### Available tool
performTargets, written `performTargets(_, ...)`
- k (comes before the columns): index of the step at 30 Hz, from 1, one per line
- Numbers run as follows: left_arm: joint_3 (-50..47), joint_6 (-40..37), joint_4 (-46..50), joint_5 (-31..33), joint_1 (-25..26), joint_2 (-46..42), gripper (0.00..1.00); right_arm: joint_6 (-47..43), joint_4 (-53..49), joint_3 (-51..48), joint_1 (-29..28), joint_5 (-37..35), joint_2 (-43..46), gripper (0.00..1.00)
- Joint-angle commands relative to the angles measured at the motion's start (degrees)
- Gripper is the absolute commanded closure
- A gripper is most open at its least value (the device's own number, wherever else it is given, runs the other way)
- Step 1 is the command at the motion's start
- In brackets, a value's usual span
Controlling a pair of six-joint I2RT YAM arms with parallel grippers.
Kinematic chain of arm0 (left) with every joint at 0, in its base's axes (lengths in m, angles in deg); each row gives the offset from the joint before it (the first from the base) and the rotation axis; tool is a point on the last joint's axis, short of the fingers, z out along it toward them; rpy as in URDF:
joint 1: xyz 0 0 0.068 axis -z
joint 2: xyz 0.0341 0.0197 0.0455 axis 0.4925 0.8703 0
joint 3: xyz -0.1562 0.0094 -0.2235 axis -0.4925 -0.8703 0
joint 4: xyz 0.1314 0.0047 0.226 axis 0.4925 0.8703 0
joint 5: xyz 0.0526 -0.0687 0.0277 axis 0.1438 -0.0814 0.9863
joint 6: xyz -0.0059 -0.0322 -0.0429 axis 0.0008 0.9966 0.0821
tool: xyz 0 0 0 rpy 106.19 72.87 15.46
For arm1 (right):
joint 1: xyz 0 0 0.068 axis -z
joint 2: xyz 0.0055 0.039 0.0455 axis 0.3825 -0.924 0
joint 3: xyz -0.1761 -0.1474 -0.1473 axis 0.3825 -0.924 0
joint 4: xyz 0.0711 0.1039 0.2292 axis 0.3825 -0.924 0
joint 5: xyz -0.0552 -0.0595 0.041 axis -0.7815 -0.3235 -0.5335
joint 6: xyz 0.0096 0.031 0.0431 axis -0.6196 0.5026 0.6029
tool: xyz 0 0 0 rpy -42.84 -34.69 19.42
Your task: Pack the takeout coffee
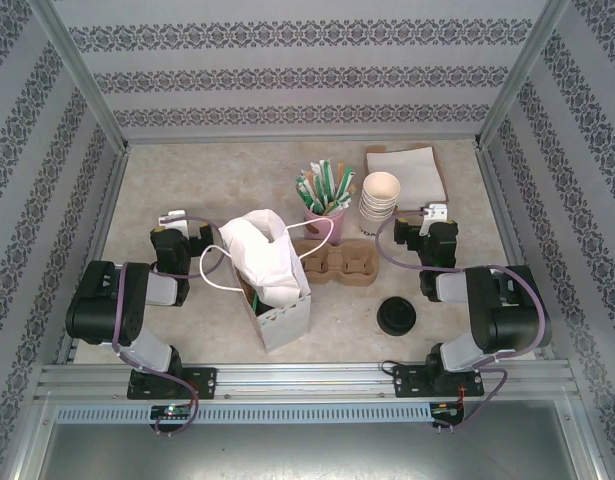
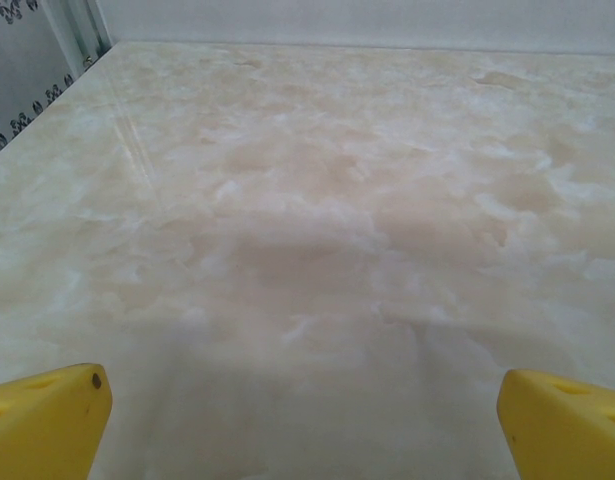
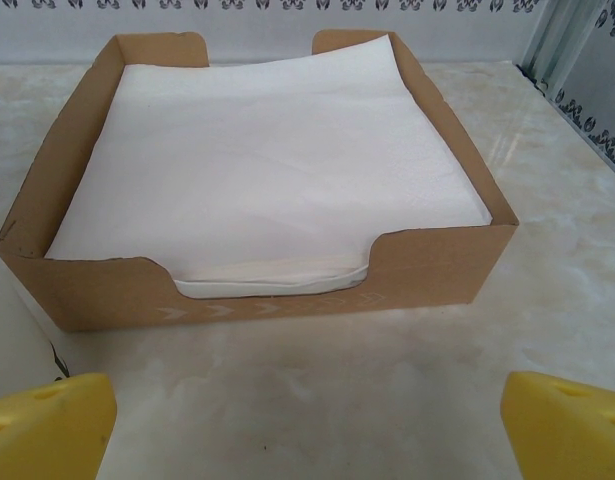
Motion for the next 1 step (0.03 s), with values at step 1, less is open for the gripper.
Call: performTargets(1, 0.5, -0.8, -2.3, 0.7, 0.5, 0.0, 0.00, 0.9, 1.8, 0.7, -0.5, -1.0, 0.7, 0.02)
